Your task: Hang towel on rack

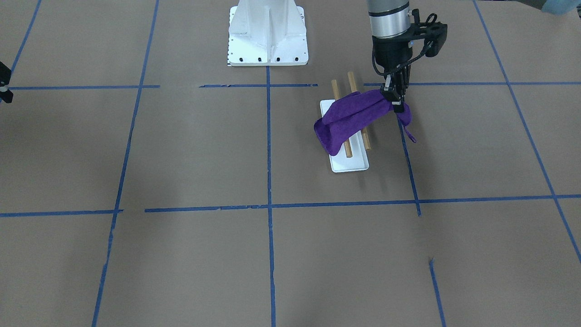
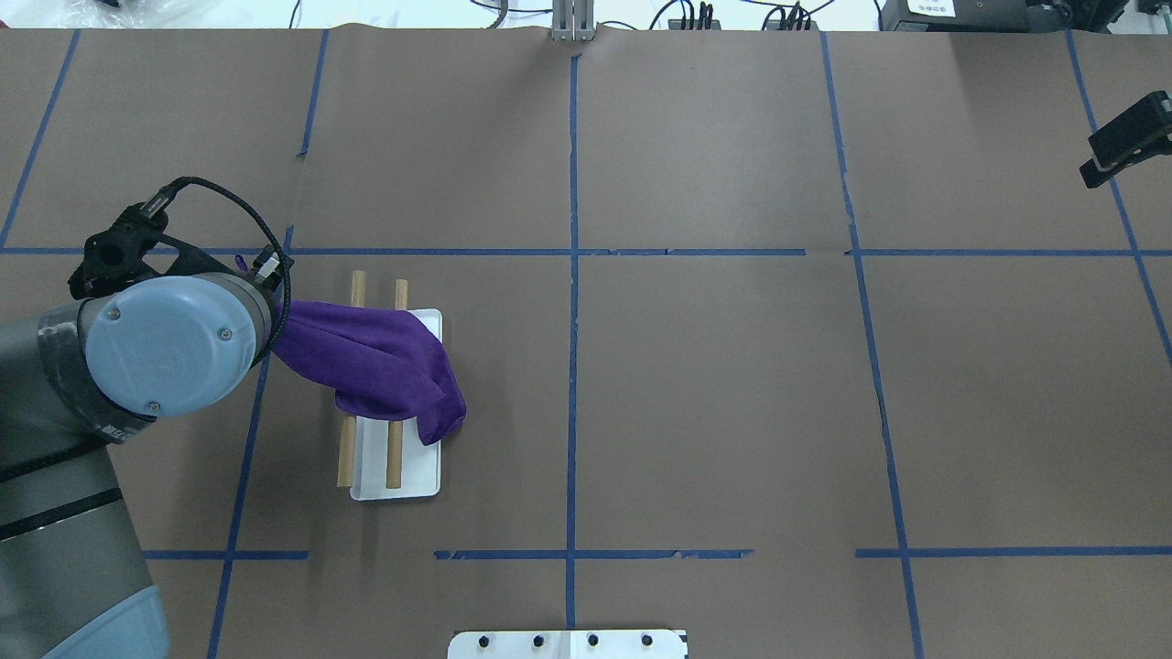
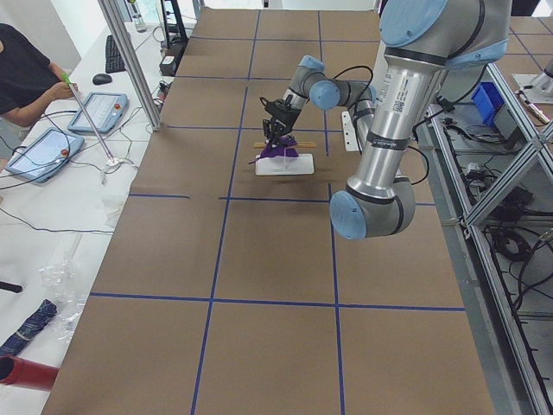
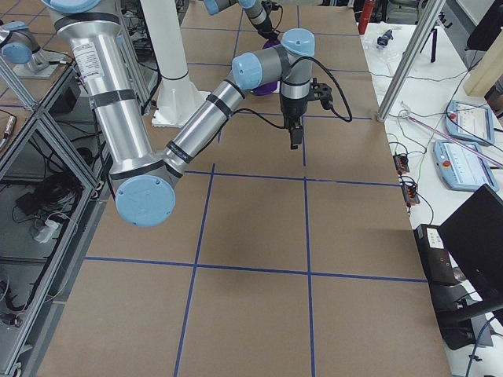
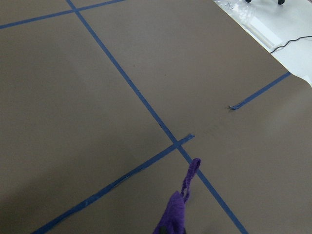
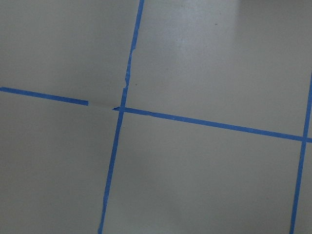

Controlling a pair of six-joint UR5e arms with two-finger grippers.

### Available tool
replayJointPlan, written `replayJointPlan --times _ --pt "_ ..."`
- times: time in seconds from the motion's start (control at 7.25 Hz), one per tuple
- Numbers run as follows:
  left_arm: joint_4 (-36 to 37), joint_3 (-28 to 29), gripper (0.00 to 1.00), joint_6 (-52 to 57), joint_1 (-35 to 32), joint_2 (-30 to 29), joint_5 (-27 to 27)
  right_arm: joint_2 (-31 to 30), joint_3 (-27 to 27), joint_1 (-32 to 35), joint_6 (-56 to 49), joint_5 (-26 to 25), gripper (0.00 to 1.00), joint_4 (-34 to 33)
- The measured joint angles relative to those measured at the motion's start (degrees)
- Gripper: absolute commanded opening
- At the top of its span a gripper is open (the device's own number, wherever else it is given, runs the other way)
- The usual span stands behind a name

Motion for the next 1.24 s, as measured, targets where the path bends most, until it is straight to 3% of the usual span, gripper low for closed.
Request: replayJointPlan --times 0.14,0.28,0.41,0.83,1.24 --pt "-2.67 2.05 0.00 0.09 -0.01 1.24 0.09 0.04 0.00 0.03 0.00 0.08 1.00 0.02" --pt "-4.36 3.80 0.23 0.17 -0.01 1.75 0.16 0.06 0.01 0.05 0.00 0.11 1.00 0.03" --pt "-5.11 4.81 0.99 0.88 0.03 1.96 0.19 0.07 0.01 0.05 0.00 0.12 1.00 0.03" --pt "-5.50 6.23 1.00 9.83 -1.59 2.41 -1.11 0.07 0.01 0.31 0.00 0.13 1.00 0.03" --pt "-5.52 6.16 1.00 25.32 -8.47 2.46 -8.92 -0.02 -0.11 1.28 -0.38 0.13 1.00 0.03"
